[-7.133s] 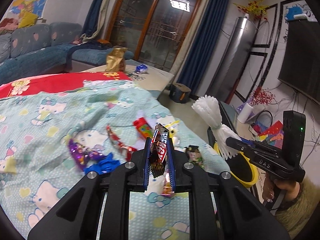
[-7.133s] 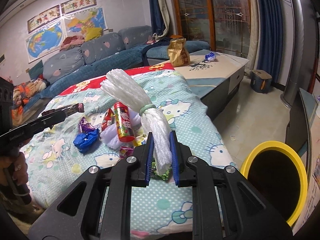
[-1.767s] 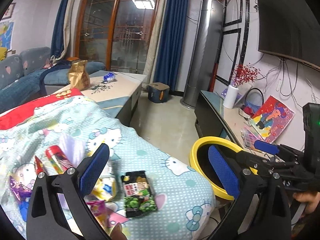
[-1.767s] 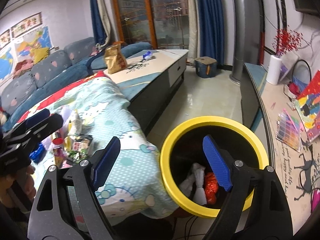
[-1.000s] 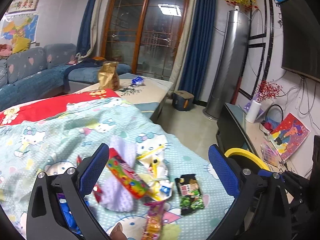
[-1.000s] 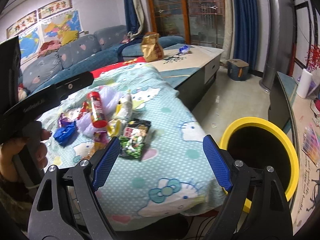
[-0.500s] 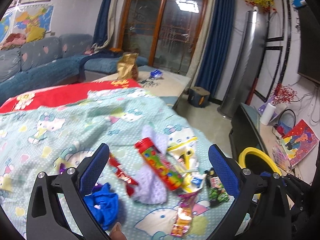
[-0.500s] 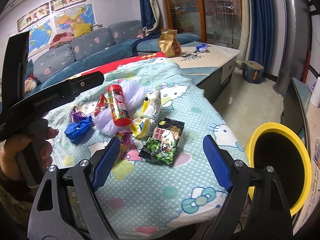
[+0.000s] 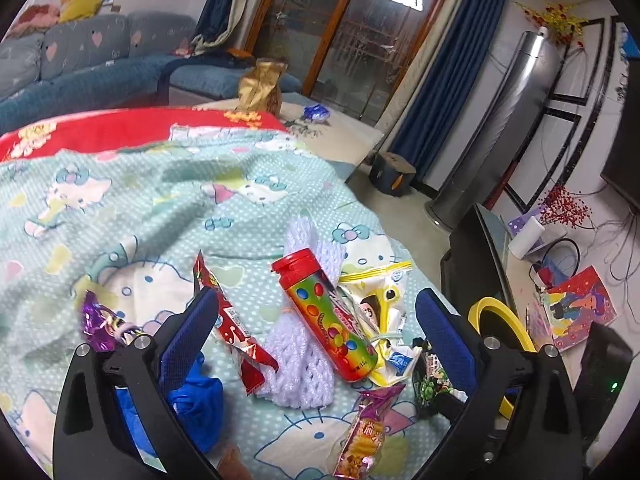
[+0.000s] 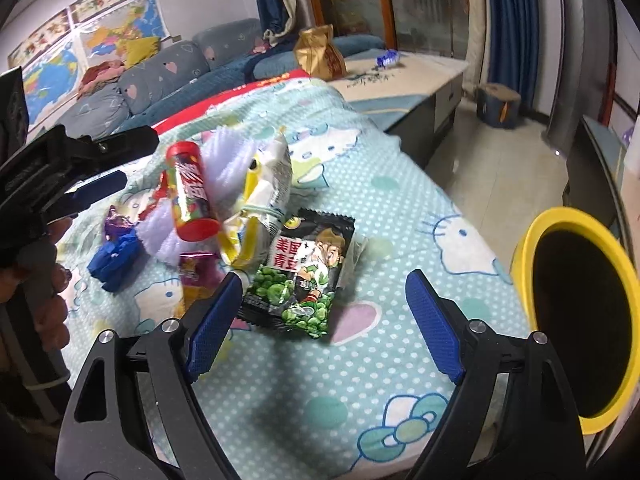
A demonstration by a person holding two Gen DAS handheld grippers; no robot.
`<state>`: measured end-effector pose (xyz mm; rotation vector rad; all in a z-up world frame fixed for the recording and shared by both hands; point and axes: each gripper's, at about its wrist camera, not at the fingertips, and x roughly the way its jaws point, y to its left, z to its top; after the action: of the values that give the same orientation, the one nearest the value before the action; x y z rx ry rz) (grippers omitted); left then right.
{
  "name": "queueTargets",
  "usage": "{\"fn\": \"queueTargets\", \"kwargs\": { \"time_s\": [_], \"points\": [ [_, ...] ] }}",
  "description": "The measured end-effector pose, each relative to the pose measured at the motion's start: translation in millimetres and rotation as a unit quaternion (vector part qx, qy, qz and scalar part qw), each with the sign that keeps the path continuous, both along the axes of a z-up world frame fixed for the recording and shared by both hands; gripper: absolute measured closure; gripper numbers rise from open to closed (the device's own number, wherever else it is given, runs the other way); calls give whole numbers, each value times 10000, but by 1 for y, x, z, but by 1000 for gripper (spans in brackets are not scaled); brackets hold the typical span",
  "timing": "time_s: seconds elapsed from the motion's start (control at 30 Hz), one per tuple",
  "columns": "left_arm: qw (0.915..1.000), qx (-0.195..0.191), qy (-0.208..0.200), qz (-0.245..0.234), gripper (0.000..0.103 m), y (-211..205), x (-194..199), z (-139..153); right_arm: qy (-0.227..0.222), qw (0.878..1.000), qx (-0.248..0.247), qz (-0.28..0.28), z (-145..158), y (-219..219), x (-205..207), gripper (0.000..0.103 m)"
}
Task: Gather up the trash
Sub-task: 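Grasp the colourful candy tube with the left tool while the right tool grasps the green snack bag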
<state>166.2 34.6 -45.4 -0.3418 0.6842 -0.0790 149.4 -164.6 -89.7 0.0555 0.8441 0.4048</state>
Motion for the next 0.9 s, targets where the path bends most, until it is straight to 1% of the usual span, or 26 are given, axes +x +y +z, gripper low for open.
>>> {"fn": "queueTargets", "kwargs": {
  "time_s": [0.03, 0.07, 0.17, 0.2, 0.27, 0.4, 0.57, 0.63, 0.67, 0.7, 0.73, 0.77, 0.8, 0.83, 0.87, 0.9],
  "points": [
    [10000, -30, 55, 39, 15, 1, 2, -2, 99, 9999, 48, 14, -4, 0, 2, 31],
    [9998, -86, 142, 85, 18, 2, 6, -4, 160, 9998, 69, 9, -7, -1, 4, 33],
    [9992, -261, 280, 120, 21, 3, 14, -9, 259, 9996, 135, -28, -13, -2, 4, 37],
    [9991, -286, 305, 111, 22, 4, 15, -10, 248, 9996, 168, -20, -13, -2, 4, 38],
    [9987, -333, 372, 82, 24, 2, 20, -13, 247, 9994, 240, 15, -12, -2, 4, 43],
    [9979, -375, 516, 74, 30, -2, 29, -19, 234, 9995, 216, 20, -13, -4, 3, 49],
    [9970, -380, 662, 98, 43, -2, 37, -26, 278, 9992, 300, -1, -12, -7, 4, 56],
    [9968, -403, 690, 93, 51, -2, 37, -27, 311, 9988, 374, -31, -12, -9, 5, 58],
    [9967, -411, 698, 89, 54, -1, 37, -27, 322, 9987, 398, -34, -12, -10, 6, 60],
    [9966, -428, 702, 78, 59, -1, 37, -27, 327, 9986, 407, -27, -12, -10, 7, 62],
    [9966, -437, 693, 79, 64, -1, 35, -27, 340, 9985, 430, -12, -13, -11, 8, 67],
    [9967, -443, 680, 84, 64, -1, 34, -26, 362, 9983, 462, -1, -13, -12, 8, 74],
    [9968, -461, 653, 80, 65, -1, 32, -25, 392, 9980, 502, 20, -13, -13, 9, 78],
    [9969, -468, 630, 78, 66, -1, 30, -24, 423, 9977, 528, 80, -13, -12, 10, 84],
    [9971, -477, 596, 77, 66, -1, 28, -23, 411, 9978, 507, 101, -13, -12, 9, 86],
    [9973, -494, 535, 73, 69, -1, 24, -20, 376, 9981, 472, 111, -12, -12, 8, 88]
  ]
}}
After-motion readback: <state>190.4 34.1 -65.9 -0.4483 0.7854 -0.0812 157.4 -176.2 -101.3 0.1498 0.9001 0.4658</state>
